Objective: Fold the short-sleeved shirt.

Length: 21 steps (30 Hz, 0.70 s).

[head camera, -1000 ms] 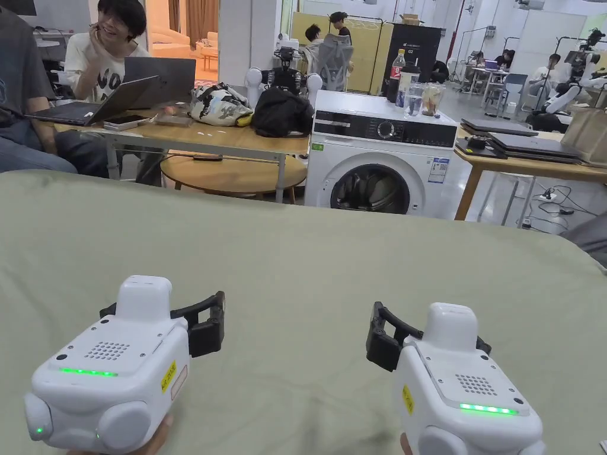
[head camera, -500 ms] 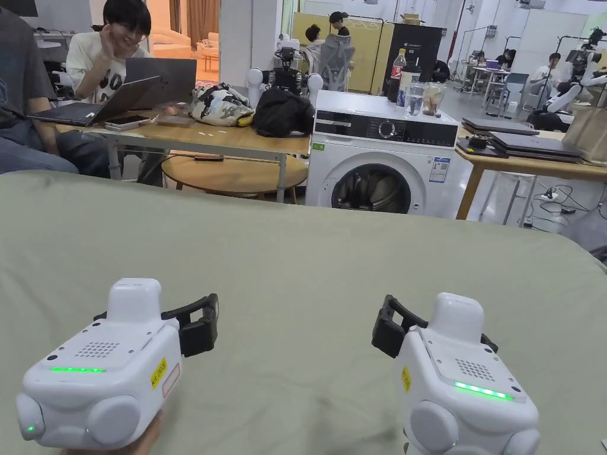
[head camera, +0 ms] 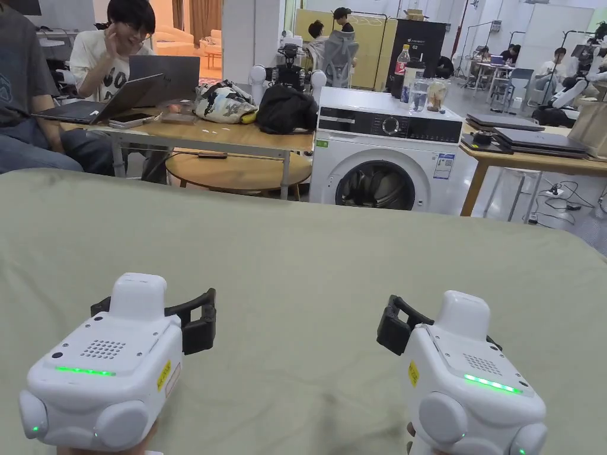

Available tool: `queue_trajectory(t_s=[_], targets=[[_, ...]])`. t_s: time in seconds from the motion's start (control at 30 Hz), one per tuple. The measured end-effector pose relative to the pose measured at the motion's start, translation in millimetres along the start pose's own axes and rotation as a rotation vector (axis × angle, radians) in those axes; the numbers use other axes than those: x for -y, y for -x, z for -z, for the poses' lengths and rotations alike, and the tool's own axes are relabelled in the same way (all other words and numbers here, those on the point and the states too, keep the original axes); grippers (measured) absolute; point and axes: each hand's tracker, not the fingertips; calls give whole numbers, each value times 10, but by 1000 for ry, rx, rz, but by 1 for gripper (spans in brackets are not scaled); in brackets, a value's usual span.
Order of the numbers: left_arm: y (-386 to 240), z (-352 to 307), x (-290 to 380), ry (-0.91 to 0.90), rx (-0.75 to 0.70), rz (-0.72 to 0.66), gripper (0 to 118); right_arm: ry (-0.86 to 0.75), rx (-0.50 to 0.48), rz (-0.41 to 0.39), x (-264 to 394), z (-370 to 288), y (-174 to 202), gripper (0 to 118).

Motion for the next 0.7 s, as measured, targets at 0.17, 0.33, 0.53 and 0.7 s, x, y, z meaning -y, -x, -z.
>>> queue_trajectory(t_s=[0.17, 0.33, 0.53, 0.7], targets=[[-23, 13, -13, -4, -34, 10, 84, 2, -1, -5, -9, 29, 26, 84], [-25, 1, -4, -9, -34, 36, 84, 25, 12, 2, -11, 81, 28, 84], [14, 27, -21, -1, -45, 41, 84, 22, 20, -23, -15, 102, 19, 84], [29, 50, -45, 0, -48, 15, 84, 14, 22, -40, -41, 109, 35, 84]])
